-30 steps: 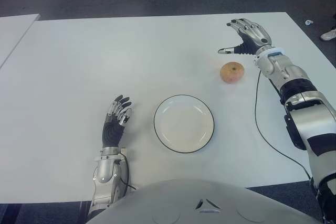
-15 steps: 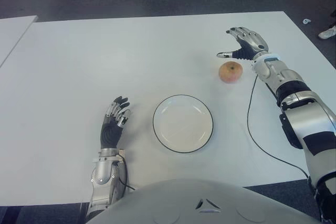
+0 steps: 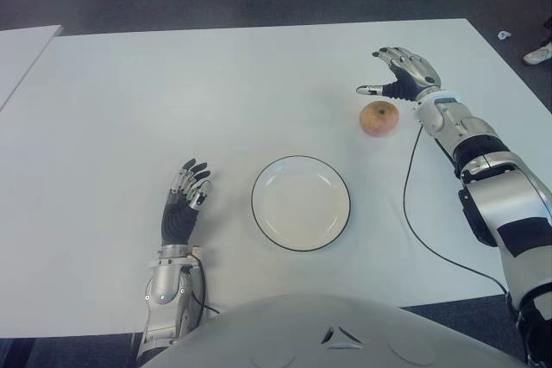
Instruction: Put the apples into the plate.
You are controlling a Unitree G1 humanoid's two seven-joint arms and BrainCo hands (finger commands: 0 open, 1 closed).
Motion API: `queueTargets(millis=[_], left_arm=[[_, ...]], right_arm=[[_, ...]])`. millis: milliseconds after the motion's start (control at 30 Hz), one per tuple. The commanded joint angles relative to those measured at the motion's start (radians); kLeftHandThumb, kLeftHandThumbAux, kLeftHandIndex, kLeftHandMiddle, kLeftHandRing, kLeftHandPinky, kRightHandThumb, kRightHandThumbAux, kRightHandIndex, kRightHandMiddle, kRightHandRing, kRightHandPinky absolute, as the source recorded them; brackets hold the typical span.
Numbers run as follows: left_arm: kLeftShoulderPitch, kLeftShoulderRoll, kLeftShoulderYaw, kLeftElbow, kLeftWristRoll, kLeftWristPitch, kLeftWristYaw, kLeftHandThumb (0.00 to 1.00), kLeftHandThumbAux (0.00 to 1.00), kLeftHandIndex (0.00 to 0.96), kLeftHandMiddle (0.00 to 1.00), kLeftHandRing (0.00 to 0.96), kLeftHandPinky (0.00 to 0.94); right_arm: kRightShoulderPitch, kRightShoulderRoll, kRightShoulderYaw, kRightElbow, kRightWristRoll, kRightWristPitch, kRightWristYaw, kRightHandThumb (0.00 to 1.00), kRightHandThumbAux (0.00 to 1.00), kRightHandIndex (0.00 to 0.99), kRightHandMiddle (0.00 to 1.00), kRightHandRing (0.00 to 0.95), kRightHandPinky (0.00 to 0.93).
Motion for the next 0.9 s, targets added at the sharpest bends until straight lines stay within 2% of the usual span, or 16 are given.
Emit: queueTargets(millis=[33, 900], left_arm=[[0.026, 0.004, 0.003, 0.025, -0.011, 0.040, -0.016, 0.231, 0.487, 0.131, 0.207, 0.249, 0.297], [0.045, -0.001, -0.008, -0.008, -0.016, 0.052, -0.018, 0.224, 0.500, 0.136, 0.203, 0.251, 0.299]], right_arm=[[0.034, 0.009, 0.015, 0.007, 0.012, 0.006, 0.004, 0.256, 0.215, 0.000, 0.000, 0.000, 0.000], [0.125, -0.004, 0.022, -0.006, 0.052, -0.026, -0.017, 0.268, 0.231, 0.000, 0.000, 0.000, 0.000]])
